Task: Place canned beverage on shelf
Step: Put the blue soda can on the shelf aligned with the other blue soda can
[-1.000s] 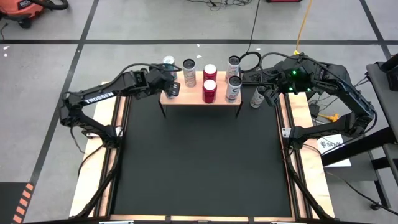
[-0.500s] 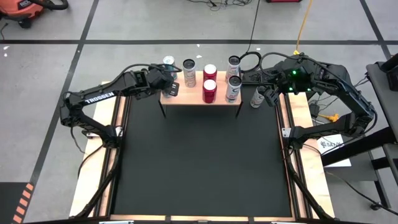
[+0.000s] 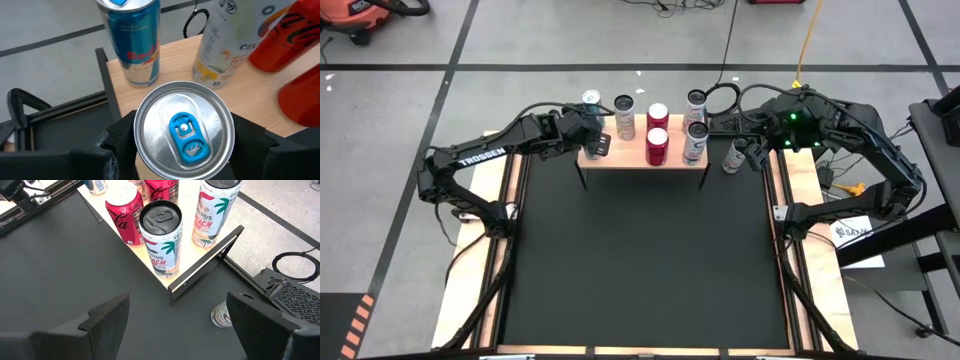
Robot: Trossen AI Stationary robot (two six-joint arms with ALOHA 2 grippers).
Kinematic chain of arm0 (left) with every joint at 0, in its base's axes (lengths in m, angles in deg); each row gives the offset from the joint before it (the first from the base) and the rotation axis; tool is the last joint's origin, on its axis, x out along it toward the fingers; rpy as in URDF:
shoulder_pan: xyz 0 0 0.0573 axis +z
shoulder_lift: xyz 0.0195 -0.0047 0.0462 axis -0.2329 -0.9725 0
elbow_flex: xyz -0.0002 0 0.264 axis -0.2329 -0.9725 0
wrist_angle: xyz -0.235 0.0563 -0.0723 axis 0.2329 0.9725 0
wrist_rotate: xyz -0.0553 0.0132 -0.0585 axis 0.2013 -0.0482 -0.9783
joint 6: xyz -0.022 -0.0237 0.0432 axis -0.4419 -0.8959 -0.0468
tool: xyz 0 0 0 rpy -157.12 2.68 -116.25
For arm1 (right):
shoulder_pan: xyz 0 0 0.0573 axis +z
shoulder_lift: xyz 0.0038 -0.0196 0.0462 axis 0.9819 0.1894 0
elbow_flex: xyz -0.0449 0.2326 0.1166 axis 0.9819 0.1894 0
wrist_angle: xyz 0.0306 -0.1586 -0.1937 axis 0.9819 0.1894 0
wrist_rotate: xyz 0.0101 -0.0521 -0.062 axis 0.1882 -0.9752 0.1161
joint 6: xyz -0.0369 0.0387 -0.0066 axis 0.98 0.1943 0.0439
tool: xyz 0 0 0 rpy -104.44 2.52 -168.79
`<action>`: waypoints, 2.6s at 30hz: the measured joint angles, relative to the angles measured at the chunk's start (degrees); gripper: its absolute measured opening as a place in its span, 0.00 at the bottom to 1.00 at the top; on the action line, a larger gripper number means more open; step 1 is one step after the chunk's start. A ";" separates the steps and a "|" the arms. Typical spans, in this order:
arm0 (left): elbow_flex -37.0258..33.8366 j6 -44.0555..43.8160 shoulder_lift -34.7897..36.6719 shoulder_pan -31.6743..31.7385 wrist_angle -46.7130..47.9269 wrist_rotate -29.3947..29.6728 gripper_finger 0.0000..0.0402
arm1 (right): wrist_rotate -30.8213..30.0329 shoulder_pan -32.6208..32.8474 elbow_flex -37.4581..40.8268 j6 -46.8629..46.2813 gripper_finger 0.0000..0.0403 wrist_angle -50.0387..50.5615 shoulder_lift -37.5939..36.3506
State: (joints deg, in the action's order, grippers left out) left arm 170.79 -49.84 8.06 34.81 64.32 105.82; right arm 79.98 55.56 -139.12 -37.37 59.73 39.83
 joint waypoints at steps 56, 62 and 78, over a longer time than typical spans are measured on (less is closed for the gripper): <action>0.00 0.20 -0.01 1.18 -0.89 -2.97 0.64 | 0.04 0.02 0.00 0.00 0.79 -0.06 -0.02; 0.00 0.54 -0.03 1.18 -0.92 -3.15 0.64 | 0.04 0.02 0.01 0.01 0.79 -0.04 -0.01; 0.00 1.60 -0.07 1.58 -1.91 -4.67 0.64 | 0.04 0.01 0.01 0.02 0.79 -0.07 -0.02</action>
State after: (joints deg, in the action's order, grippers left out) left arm 170.79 -48.24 7.98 36.38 62.41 101.15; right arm 80.02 55.56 -139.10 -37.34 59.66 39.81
